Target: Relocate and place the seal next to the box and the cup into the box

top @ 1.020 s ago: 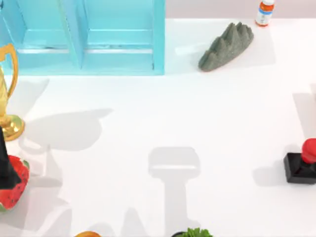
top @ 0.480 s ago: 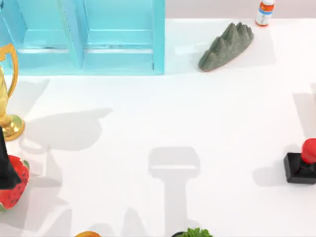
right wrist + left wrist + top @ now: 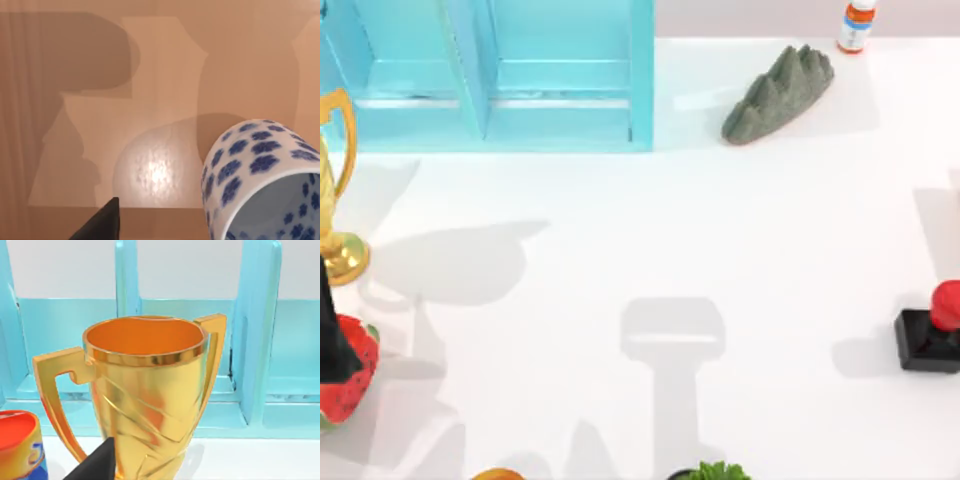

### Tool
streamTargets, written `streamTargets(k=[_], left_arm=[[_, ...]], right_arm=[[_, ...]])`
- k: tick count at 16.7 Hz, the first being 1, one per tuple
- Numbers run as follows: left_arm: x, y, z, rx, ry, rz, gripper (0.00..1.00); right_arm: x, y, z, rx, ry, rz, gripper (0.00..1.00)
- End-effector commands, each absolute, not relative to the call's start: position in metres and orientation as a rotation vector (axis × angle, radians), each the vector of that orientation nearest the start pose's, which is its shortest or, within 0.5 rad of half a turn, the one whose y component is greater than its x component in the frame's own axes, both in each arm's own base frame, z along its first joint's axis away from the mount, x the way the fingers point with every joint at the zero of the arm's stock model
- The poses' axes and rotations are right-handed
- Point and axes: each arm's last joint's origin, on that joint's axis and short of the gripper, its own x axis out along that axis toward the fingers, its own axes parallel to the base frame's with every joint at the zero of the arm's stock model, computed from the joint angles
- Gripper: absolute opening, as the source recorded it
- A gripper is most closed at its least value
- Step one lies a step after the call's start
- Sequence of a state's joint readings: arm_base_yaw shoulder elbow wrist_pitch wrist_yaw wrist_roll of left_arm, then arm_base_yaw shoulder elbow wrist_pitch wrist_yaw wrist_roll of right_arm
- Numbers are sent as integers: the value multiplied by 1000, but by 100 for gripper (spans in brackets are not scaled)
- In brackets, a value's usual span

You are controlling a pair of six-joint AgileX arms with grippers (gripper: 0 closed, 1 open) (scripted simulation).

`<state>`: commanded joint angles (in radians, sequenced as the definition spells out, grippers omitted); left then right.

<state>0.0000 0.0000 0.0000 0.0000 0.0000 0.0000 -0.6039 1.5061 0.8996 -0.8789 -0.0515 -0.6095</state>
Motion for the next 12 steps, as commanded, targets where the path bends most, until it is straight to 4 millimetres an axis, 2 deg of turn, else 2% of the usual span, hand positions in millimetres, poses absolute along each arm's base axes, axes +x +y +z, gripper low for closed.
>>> streamTargets(k=[4, 6, 9, 12], left_arm=[[106, -1, 160, 0, 0, 0, 100], [106, -1, 160, 0, 0, 0, 100], [106, -1, 160, 0, 0, 0, 100], [106, -1, 160, 0, 0, 0, 100]], right_arm=[[228, -128, 210, -49, 1461, 27, 100], [229, -128, 232, -48, 1457, 30, 100], [216, -139, 257, -16, 1464, 13, 100], [203, -147, 266, 6, 1471, -4, 100]])
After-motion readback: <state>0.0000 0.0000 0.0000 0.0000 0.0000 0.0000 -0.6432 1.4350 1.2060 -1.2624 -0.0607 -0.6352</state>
